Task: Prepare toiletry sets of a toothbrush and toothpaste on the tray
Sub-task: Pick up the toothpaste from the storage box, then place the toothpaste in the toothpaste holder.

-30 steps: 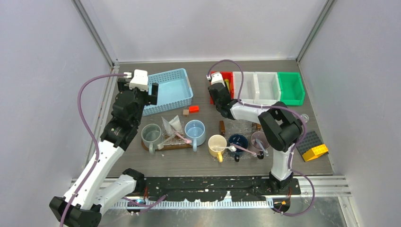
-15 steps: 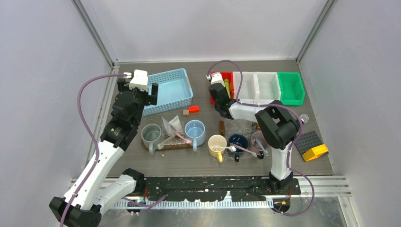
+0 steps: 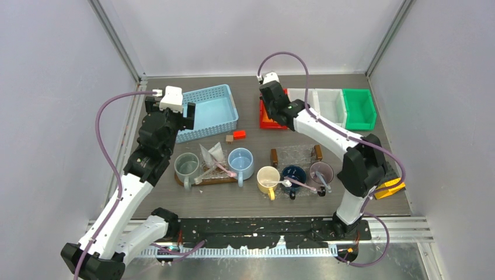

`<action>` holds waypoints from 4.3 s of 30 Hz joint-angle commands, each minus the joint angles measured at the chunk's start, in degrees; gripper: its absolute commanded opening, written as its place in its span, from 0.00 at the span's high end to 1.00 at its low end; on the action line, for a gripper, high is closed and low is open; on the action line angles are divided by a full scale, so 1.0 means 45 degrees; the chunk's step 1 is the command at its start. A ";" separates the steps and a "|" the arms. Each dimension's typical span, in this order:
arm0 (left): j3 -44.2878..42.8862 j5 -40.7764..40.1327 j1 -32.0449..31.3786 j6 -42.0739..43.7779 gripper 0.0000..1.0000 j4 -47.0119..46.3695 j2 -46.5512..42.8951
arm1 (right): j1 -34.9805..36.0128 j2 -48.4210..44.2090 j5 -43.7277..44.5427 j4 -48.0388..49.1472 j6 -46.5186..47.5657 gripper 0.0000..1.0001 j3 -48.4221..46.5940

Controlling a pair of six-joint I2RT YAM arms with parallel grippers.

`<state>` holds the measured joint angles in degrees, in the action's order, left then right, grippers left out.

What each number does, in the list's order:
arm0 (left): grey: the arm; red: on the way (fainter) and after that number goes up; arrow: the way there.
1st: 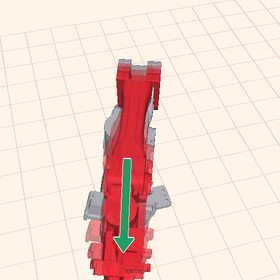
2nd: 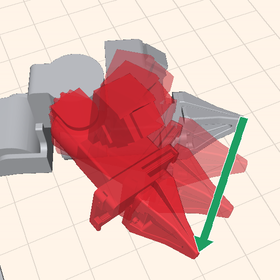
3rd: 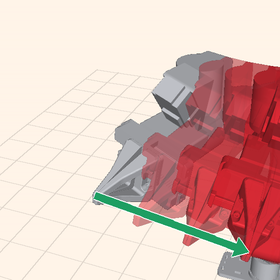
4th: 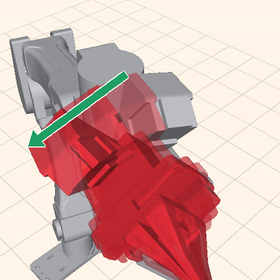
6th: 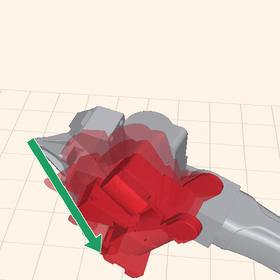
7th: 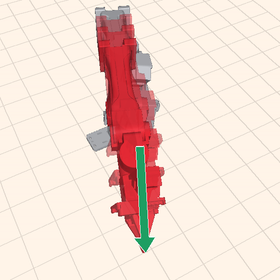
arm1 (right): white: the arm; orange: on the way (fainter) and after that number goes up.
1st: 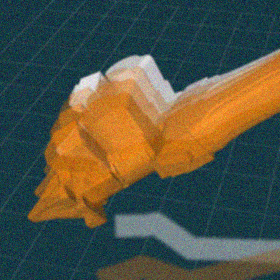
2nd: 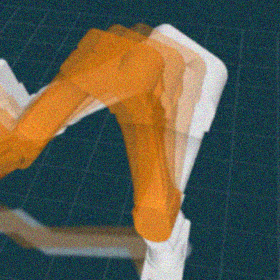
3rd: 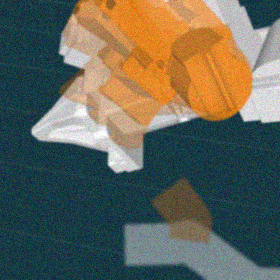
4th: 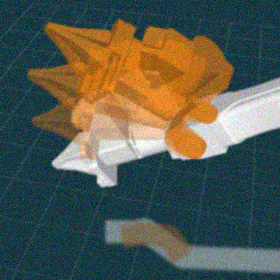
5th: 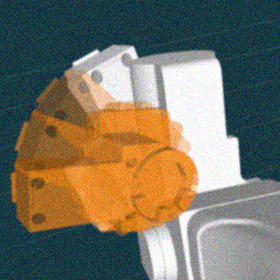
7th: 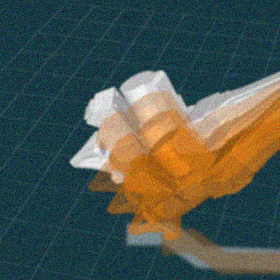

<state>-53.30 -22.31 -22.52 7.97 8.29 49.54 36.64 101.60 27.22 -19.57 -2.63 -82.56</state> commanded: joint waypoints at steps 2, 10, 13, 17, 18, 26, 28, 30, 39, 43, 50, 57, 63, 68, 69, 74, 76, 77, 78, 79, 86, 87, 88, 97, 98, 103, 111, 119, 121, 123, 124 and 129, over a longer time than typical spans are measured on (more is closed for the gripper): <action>0.0018 0.0028 0.0020 0.0203 0.12 -0.0831 -0.0327 | 0.0060 -0.1341 -0.0903 -0.5113 -0.1186 0.99 -0.2184; 0.0047 -0.0089 0.0025 0.0299 0.11 -0.0869 -0.0277 | -0.0068 -0.2384 -0.1696 -1.0156 -0.2206 0.99 -0.3287; 0.0048 -0.0097 0.0025 0.0341 0.11 -0.0868 -0.0239 | -0.0175 -0.2758 -0.2278 -1.1204 -0.2633 0.99 -0.3266; 0.0047 -0.0063 0.0022 0.0342 0.11 -0.0862 -0.0210 | -0.0360 -0.3339 -0.2679 -1.2332 -0.2988 0.99 -0.3109; 0.0047 -0.0063 0.0024 0.0342 0.11 -0.0852 -0.0208 | -0.0413 -0.3525 -0.2753 -1.2604 -0.3037 0.99 -0.3084; 0.0067 -0.0102 0.0025 0.0367 0.11 -0.0862 -0.0034 | -0.1266 -0.4110 -0.3472 -1.3889 -0.3138 0.99 -0.3018; 0.0067 -0.0073 0.0024 0.0361 0.11 -0.0861 0.0031 | -0.1479 -0.4147 -0.3601 -1.4200 -0.3083 0.99 -0.3083; 0.0033 0.0001 0.0025 0.0339 0.12 -0.0818 0.0092 | -0.1653 -0.4237 -0.3729 -1.4353 -0.2952 0.99 -0.3003; 0.0047 -0.0042 0.0025 0.0378 0.11 -0.0789 0.0074 | -0.2254 -0.4123 -0.4488 -1.4449 -0.2422 0.99 -0.2531; 0.0048 -0.0065 0.0022 0.0416 0.11 -0.0794 0.0081 | -0.2540 -0.4014 -0.4823 -1.4193 -0.2199 0.99 -0.2220; 0.0067 -0.0082 0.0024 0.0469 0.12 -0.0837 0.0073 | -0.2896 -0.3723 -0.4724 -1.3793 -0.2080 0.99 -0.1823; 0.0072 -0.0063 0.0022 0.0495 0.11 -0.0836 0.0139 | -0.3106 -0.3353 -0.4944 -1.3412 -0.1921 0.99 -0.1730; 0.0067 -0.0044 0.0022 0.0534 0.11 -0.0844 0.0167 | -0.3222 -0.3100 -0.5040 -1.3364 -0.1849 0.99 -0.1833; 0.0086 -0.0043 0.0022 0.0590 0.11 -0.0829 0.0170 | -0.3320 -0.2815 -0.5219 -1.3186 -0.1835 0.99 -0.1621; 0.0086 -0.0043 0.0020 0.0592 0.11 -0.0828 0.0179 | -0.3329 -0.2706 -0.5197 -1.3135 -0.1836 0.99 -0.1537; 0.0086 -0.0058 0.0015 0.0628 0.11 -0.0848 0.0200 | -0.3455 -0.2336 -0.5350 -1.2857 -0.1821 0.97 -0.1286; 0.0087 -0.0063 0.0025 0.0644 0.11 -0.0851 0.0189 | -0.3514 -0.2223 -0.5354 -1.2782 -0.1818 0.96 -0.1203; 0.0101 -0.0063 0.0025 0.0665 0.11 -0.0848 0.0188 | -0.3553 -0.2196 -0.5339 -1.2716 -0.1822 0.95 -0.1184; 0.0103 -0.0063 0.0022 0.0660 0.11 -0.0864 0.0193 | -0.3573 -0.2151 -0.5342 -1.2689 -0.1820 0.94 -0.1135; 0.0105 -0.0063 0.0024 0.0670 0.11 -0.0859 0.0191 | -0.3607 -0.2140 -0.5350 -1.2625 -0.1813 0.93 -0.1110; 0.0106 -0.0063 0.0014 0.0687 0.11 -0.0850 0.0193 | -0.3790 -0.2100 -0.5360 -1.2339 -0.1851 0.72 -0.0684; 0.0106 -0.0063 0.0023 0.0678 0.11 -0.0862 0.0201 | -0.3803 -0.2114 -0.5340 -1.2323 -0.1869 0.70 -0.0680; 0.0106 -0.0063 0.0025 0.0679 0.11 -0.0859 0.0185 | -0.3815 -0.2160 -0.5316 -1.2328 -0.1873 0.66 -0.0691; 0.0106 -0.0057 0.0025 0.0675 0.11 -0.0849 0.0181 | -0.3826 -0.2700 -0.5075 -1.2320 -0.1997 0.52 -0.0962; 0.0111 -0.0069 0.0025 0.0681 0.11 -0.0850 0.0183 | -0.3826 -0.2727 -0.5059 -1.2293 -0.2018 0.52 -0.1031; 0.0106 -0.0063 0.0024 0.0680 0.11 -0.0861 0.0177 | -0.3826 -0.3004 -0.4694 -1.2195 -0.2140 0.50 -0.1295; 0.0085 -0.0003 0.0025 0.0646 0.11 -0.0809 0.0121 | -0.3809 -0.4165 -0.4048 -1.0495 -0.2290 0.40 -0.2039; 0.0067 -0.0012 0.0025 0.0640 0.11 -0.0795 0.0040 | -0.2621 -0.4510 -0.3063 -0.6698 -0.0837 0.37 -0.1164; 0.0067 0.0013 0.0024 0.0613 0.12 -0.0818 0.0012 | -0.2211 -0.4143 -0.2595 -0.5796 -0.0603 0.37 -0.1030; 0.0067 0.0026 0.0019 0.0608 0.12 -0.0805 0.0000 | -0.1908 -0.3604 -0.2170 -0.4861 -0.0603 0.37 -0.0993; 0.0067 0.0039 0.0024 0.0600 0.12 -0.0793 -0.0029 | -0.1832 -0.3167 -0.1955 -0.4543 -0.0702 0.37 -0.1029; 0.0069 0.0036 0.0025 0.0606 0.12 -0.0794 -0.0038 | -0.1718 -0.1040 -0.1877 -0.2659 -0.1631 0.39 -0.1591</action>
<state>-52.84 -22.35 -22.52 10.76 7.88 50.35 28.91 90.80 15.94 -41.65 -7.77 -87.64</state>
